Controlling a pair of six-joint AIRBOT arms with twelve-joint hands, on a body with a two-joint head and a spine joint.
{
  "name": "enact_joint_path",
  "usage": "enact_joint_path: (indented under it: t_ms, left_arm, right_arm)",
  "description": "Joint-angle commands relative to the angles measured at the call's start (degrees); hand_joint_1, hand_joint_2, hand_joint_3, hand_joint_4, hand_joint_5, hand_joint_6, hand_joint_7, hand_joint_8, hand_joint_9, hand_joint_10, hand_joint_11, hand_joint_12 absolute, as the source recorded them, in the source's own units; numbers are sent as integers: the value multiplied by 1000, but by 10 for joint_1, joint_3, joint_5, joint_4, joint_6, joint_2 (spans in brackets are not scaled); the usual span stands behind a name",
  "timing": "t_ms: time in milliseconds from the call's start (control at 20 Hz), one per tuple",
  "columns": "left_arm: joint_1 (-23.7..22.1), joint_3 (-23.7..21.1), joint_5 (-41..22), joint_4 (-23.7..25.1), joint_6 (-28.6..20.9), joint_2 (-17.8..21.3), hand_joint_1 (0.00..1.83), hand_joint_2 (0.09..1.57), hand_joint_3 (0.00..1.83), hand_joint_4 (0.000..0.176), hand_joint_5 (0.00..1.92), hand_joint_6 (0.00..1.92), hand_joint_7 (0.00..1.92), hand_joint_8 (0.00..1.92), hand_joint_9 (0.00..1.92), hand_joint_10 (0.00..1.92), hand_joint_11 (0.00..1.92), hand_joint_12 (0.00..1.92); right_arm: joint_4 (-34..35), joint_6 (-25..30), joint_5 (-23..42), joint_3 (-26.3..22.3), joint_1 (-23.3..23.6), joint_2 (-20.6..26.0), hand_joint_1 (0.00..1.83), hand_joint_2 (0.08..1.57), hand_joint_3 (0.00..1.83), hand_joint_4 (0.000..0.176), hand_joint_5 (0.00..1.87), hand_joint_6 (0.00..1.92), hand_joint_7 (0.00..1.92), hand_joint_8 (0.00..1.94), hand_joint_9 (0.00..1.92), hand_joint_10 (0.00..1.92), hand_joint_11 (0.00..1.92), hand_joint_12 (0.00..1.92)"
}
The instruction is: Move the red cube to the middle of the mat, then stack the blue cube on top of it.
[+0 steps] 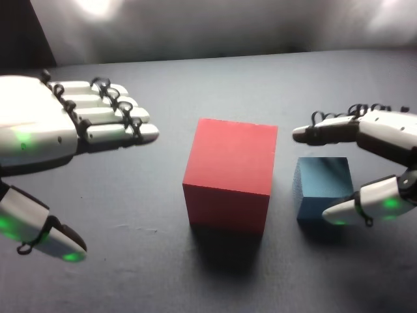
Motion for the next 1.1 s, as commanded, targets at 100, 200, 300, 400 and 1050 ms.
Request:
enact_joint_path:
  t_ms: [100,200,300,400,1050]
  left_arm:
    - [-8,0,-33,15,-21,8,398,921,9,0,0,0,0,0,0,0,0,0]
    - [-13,0,-33,28,-21,8,331,951,17,0,0,0,0,0,0,0,0,0]
    - [-15,0,-35,27,-21,8,321,950,15,0,0,0,0,0,0,0,0,0]
    - [-16,-1,-36,25,-21,8,319,945,10,0,0,0,0,0,0,0,0,0]
    - [-22,-20,-25,0,-6,11,360,950,1,0,0,0,0,0,0,0,0,0]
  right_arm:
    - [2,0,56,7,1,-6,1066,936,14,0,294,1,369,1,358,6,0,920]
    - [3,0,58,15,-1,-16,1016,966,19,0,308,8,384,5,372,9,0,873]
    - [4,0,62,24,-7,-26,1013,987,25,0,317,10,381,3,366,5,0,870]
    - [4,0,67,30,-13,-32,1033,988,11,0,361,16,422,11,393,12,0,947]
    - [4,-1,81,42,-28,-45,1064,972,0,0,436,13,488,10,413,9,0,961]
